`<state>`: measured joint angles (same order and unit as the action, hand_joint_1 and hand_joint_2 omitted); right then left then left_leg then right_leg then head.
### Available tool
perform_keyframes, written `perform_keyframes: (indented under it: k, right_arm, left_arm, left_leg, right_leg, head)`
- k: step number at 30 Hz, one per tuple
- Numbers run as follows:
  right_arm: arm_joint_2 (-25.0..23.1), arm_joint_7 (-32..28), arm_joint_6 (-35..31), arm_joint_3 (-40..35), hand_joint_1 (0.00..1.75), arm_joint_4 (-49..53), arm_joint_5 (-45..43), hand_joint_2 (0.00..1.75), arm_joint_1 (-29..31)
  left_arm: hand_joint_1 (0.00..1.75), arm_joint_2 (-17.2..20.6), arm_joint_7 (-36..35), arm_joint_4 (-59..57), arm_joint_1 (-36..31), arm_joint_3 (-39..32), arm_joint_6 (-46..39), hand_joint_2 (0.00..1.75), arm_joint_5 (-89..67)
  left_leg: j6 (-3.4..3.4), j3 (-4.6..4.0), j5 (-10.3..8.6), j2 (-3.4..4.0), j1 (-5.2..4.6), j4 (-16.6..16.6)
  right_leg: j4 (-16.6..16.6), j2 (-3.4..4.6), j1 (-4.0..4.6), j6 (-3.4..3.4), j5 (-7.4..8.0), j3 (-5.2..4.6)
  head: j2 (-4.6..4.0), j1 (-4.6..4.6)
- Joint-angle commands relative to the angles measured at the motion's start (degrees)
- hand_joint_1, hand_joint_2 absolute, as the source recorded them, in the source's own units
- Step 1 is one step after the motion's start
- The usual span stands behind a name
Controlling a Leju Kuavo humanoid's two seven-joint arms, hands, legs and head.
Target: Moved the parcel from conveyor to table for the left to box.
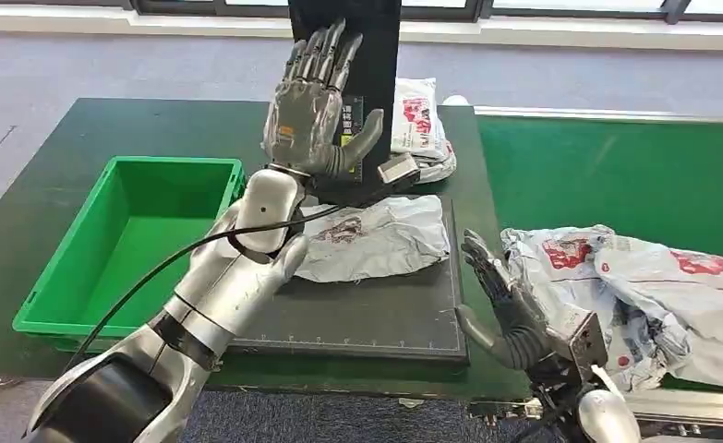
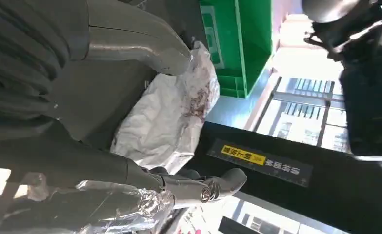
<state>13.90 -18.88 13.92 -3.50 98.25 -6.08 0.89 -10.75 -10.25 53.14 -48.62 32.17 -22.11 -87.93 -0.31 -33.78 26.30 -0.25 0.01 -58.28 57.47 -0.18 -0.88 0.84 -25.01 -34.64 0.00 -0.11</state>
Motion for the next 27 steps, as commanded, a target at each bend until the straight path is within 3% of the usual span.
perform_keyframes:
  k: [1,4,14,18,19,27]
  right_arm:
    - [0.88,0.23,2.73,-0.71,0.0,-8.13,-0.76,1.75,7.12]
    - [1.99,0.84,3.26,-0.05,0.0,-6.81,-1.7,1.75,6.29]
    - [2.25,0.8,3.39,0.31,0.0,-6.05,-1.77,1.75,4.86]
    - [0.81,-0.36,2.89,0.5,0.0,-5.55,-0.27,1.75,2.46]
    - [0.59,-0.49,2.93,0.22,0.0,-5.86,-0.1,1.75,2.59]
    - [0.31,-0.2,3.08,-0.92,0.0,-6.65,-0.22,1.75,4.98]
  left_arm:
    - [0.0,-3.09,5.17,-22.56,-5.37,1.04,14.64,0.0,3.86]
    - [0.0,-4.36,8.32,-30.35,-6.77,2.19,20.14,0.0,4.88]
    - [0.0,-4.8,8.74,-31.07,-6.8,2.44,20.51,0.0,5.0]
    - [0.0,-5.6,11.33,-34.57,-6.35,4.21,27.47,0.0,4.98]
    - [0.0,-5.67,11.47,-35.59,-6.04,5.08,28.69,1.75,4.48]
    - [0.0,-5.01,15.03,-38.24,-4.11,5.99,35.86,1.75,5.48]
  left_leg:
    - [0.0,0.2,-0.03,0.11,0.05,0.11]
    - [0.0,0.17,-0.03,0.06,0.03,0.07]
    - [-0.01,0.07,0.0,0.03,0.04,0.0]
    - [-0.01,0.15,-0.03,-0.04,0.06,0.08]
    - [-0.01,0.2,-0.04,-0.03,0.05,0.12]
    - [0.0,0.13,0.0,0.16,0.02,0.07]
  right_leg:
    - [-0.18,0.1,0.06,-0.04,0.1,0.2]
    - [-0.13,0.05,0.04,-0.02,0.07,0.19]
    - [-0.07,0.04,0.04,0.0,0.06,0.07]
    - [-0.16,-0.04,0.07,-0.01,0.07,0.18]
    - [-0.19,-0.04,0.06,-0.01,0.07,0.22]
    - [-0.11,0.16,0.02,0.0,0.09,0.11]
  head:
    - [0.0,0.0]
    - [0.0,0.0]
    - [0.0,0.0]
    - [0.0,0.0]
    - [0.0,0.0]
    - [0.0,0.0]
